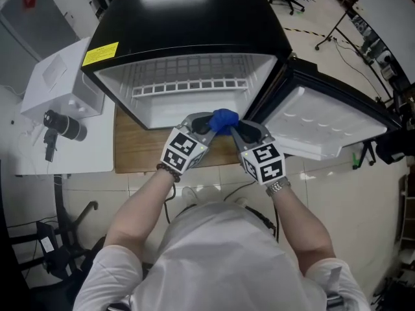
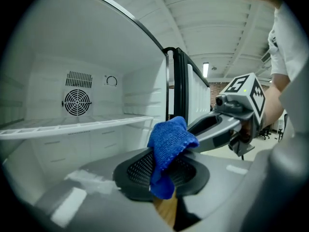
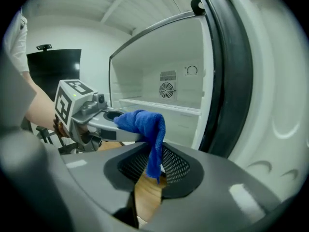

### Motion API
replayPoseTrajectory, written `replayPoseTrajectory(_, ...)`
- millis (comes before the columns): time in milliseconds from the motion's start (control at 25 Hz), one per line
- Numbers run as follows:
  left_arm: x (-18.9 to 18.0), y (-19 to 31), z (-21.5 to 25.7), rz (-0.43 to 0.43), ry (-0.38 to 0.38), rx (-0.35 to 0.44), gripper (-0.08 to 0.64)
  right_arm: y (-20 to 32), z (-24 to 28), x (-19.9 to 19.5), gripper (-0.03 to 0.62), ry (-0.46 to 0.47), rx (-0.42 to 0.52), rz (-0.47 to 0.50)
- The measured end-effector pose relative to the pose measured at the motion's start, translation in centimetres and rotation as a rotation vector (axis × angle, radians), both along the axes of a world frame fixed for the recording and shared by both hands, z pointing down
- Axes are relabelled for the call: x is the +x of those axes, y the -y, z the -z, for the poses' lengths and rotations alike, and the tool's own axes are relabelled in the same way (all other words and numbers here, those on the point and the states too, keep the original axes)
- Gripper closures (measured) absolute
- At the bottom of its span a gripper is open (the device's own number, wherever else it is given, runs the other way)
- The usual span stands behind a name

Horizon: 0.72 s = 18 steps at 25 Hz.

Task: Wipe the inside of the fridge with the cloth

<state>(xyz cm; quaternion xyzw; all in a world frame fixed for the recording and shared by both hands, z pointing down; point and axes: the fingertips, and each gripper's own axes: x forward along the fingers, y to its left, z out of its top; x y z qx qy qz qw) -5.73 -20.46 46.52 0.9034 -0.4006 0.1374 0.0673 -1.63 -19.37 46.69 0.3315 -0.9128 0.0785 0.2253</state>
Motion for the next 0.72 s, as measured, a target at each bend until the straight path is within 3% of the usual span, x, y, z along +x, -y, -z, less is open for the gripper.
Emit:
replayPoseTrajectory(280, 1.1, 3.2, -3.0, 0.063, 0.022, -0.029, 0.494, 0.6, 0.5, 3.1, 0.513, -0.044, 0.038, -0.151)
replayPoseTrajectory(440, 2.0, 5.1, -4.1, 0.081, 0.021, -0.041, 0.494, 0.7, 1.0, 3.6, 0.591, -0.042, 0.053, -0.184)
replayPoseTrajectory(720, 3.1, 8.3, -5.3, 0.117, 0.010, -0.050, 0.494, 1.2, 1.2, 3.4, 0.591, -0.036, 0.047, -0.179)
